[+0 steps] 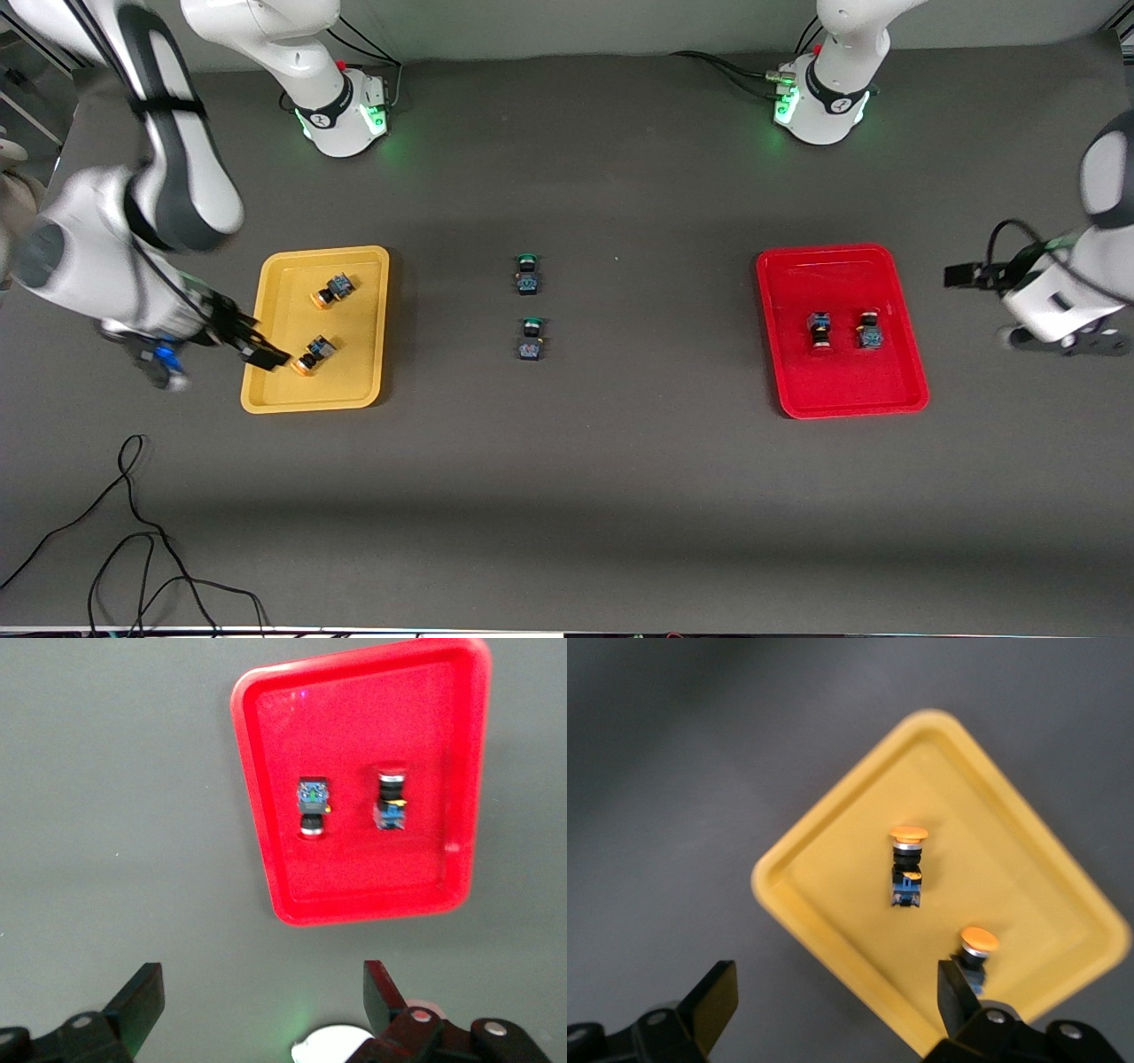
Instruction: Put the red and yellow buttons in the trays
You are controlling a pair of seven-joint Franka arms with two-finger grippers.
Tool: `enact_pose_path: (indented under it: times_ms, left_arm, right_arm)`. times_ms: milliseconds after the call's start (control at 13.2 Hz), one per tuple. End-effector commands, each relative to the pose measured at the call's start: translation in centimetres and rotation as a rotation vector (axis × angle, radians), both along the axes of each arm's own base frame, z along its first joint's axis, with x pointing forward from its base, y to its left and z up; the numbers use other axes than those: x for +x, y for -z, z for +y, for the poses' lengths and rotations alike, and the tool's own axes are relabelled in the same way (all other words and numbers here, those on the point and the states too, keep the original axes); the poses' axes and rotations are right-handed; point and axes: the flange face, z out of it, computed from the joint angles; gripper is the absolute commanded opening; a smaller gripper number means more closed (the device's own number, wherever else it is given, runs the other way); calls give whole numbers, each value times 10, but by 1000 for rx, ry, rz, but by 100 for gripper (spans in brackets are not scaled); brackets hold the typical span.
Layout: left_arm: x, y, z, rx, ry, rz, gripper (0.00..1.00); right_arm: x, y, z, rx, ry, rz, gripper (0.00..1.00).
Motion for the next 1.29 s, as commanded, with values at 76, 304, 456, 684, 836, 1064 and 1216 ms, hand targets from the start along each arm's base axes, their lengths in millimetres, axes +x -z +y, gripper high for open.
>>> enact_pose_path:
  times_ms: [76,304,456,684,836,1064,1216]
  left_arm:
    - [-1,-63,-32,-22,45,-13,100]
    - [-16,-90,-51,-35,49,-70,100]
    - [-22,-93,-57,-26,57,-94,100]
    - [-36,-85,-58,-23,61,-134,100]
    - [-35,-90,-58,-25,57,-134,100]
    - [-33,-99,-59,-27,57,-149,100]
    - [-33,-98,-60,-38,56,-149,100]
  right_arm:
    - [-20,-126,2,-15,-314,-90,100]
    - [-43,-180,-5,-23,-448,-116,100]
    - [-47,-185,-8,-70,-549,-121,100]
    - [-42,-178,-12,-74,-642,-112,100]
    - [-42,-177,-11,-73,-664,-109,100]
    - [-45,-178,-16,-65,-691,-85,100]
    - [-47,-183,-17,-64,-693,-79,100]
